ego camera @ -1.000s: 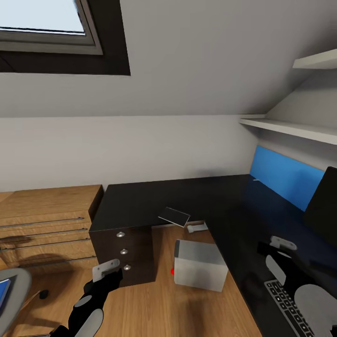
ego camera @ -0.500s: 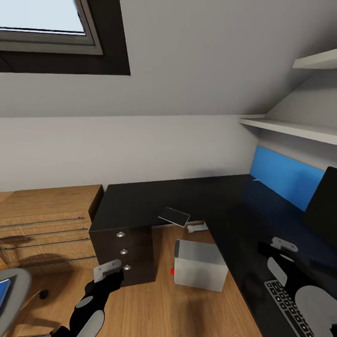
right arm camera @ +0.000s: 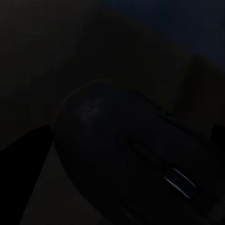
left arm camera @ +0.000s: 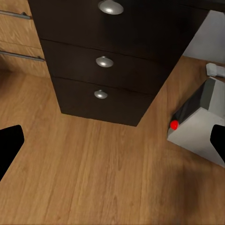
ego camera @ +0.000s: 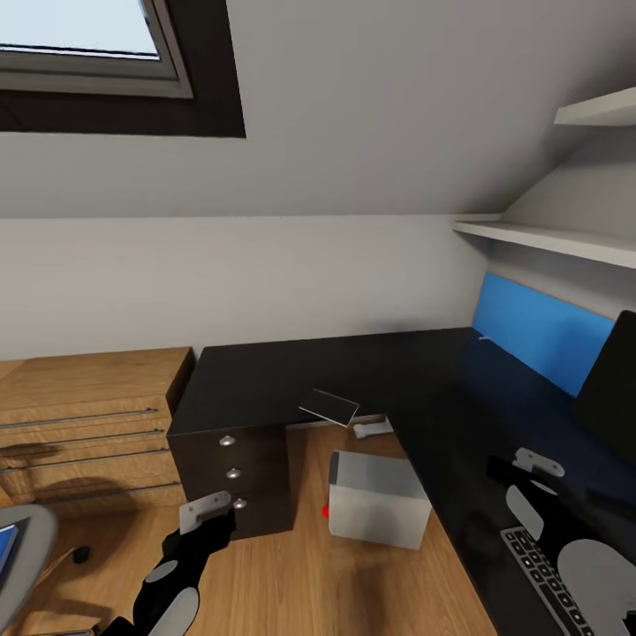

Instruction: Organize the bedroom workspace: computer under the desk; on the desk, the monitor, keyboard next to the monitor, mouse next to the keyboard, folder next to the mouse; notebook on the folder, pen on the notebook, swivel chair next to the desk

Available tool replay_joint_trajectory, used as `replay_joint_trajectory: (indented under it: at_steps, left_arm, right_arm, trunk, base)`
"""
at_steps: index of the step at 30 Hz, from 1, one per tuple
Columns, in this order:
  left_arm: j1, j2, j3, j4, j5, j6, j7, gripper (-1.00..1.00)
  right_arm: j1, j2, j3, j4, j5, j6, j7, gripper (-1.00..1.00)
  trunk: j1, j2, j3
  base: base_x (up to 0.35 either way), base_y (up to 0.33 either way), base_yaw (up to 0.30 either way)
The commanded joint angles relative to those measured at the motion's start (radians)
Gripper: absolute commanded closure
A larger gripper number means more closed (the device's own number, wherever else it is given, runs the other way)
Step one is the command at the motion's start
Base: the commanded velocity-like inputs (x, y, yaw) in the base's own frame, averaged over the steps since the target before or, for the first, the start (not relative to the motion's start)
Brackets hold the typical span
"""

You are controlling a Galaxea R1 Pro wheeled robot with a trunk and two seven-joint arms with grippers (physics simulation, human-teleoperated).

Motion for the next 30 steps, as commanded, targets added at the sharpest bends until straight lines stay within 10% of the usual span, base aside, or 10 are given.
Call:
replay_joint_trajectory:
  at_steps: [1, 30]
  left_arm:
    - [-0.001, 0.001, -0.003, -0.002, 0.005, 0.003, 0.007, -1.0]
    - [-0.001, 0.007, 0.003, 0.03, 0.011, 0.006, 0.0, -1.0]
  right_arm:
    - [0.0, 0.0, 0.002, -0.002, -0.005, 0.002, -0.004, 1.0]
    - [0.0, 0.001, 0.003, -0.002, -0.004, 0.004, -0.006, 1.0]
  trunk:
    - [0.004, -0.008, -0.005]
    - [0.004, -0.008, -0.005]
  base:
    - [0.0, 0.0, 0.0]
    - [-0.036, 0.0, 0.0]
